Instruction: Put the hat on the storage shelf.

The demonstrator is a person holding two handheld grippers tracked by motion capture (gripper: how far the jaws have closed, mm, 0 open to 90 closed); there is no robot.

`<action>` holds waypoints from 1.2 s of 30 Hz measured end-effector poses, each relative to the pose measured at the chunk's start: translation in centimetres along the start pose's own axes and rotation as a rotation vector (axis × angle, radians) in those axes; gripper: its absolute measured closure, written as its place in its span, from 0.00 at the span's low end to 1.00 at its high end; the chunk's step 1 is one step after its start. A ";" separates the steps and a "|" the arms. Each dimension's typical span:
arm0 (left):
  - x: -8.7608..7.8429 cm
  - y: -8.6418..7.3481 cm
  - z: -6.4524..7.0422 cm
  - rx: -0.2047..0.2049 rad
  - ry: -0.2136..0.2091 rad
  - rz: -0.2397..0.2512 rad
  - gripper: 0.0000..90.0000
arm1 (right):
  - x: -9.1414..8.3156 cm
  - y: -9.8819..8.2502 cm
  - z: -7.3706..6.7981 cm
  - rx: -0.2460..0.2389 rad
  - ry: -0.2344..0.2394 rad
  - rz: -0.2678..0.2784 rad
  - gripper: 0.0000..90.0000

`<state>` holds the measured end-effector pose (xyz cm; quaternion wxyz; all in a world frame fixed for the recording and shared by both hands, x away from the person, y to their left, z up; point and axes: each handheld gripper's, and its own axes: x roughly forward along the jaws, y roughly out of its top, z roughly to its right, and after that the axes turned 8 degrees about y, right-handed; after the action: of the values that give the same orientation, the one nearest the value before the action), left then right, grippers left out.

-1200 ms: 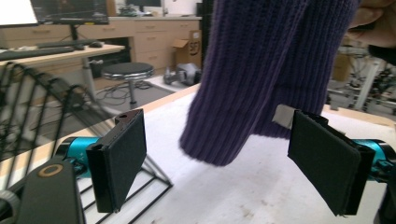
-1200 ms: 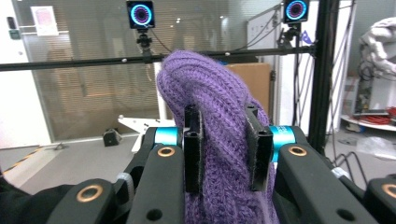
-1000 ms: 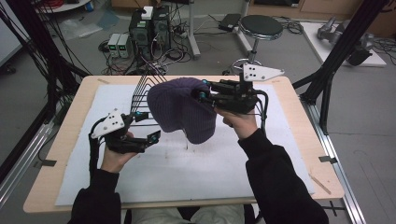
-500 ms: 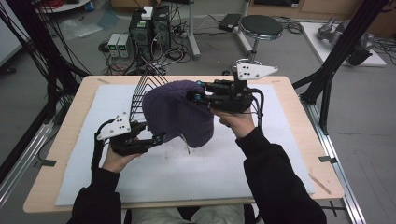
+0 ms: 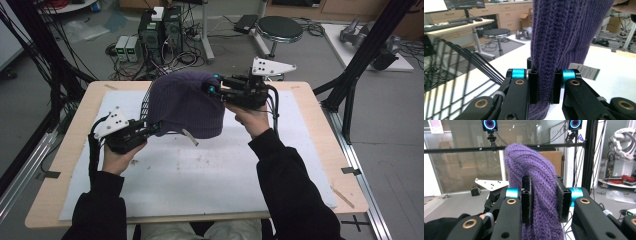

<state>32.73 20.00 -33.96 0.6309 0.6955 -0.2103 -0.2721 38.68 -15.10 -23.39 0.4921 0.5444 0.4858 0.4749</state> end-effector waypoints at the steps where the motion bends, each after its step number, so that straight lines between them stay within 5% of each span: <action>1: 0.0 0.2 -0.3 -0.001 0.002 0.000 0.91 | 0.2 0.2 0.2 -0.001 -0.008 0.001 0.81; 21: 0.6 3.6 -4.6 0.005 0.088 0.007 0.91 | 3.7 2.2 3.4 -0.025 -0.124 0.053 0.81; 36: 0.4 4.6 -7.5 -0.035 0.186 0.087 0.91 | 6.8 2.9 4.5 -0.143 -0.200 0.075 0.80</action>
<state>38.07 24.90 -29.02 0.6709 0.6968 -0.1761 -0.1824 43.86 -8.76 -20.49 0.5574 0.5703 0.3786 0.4698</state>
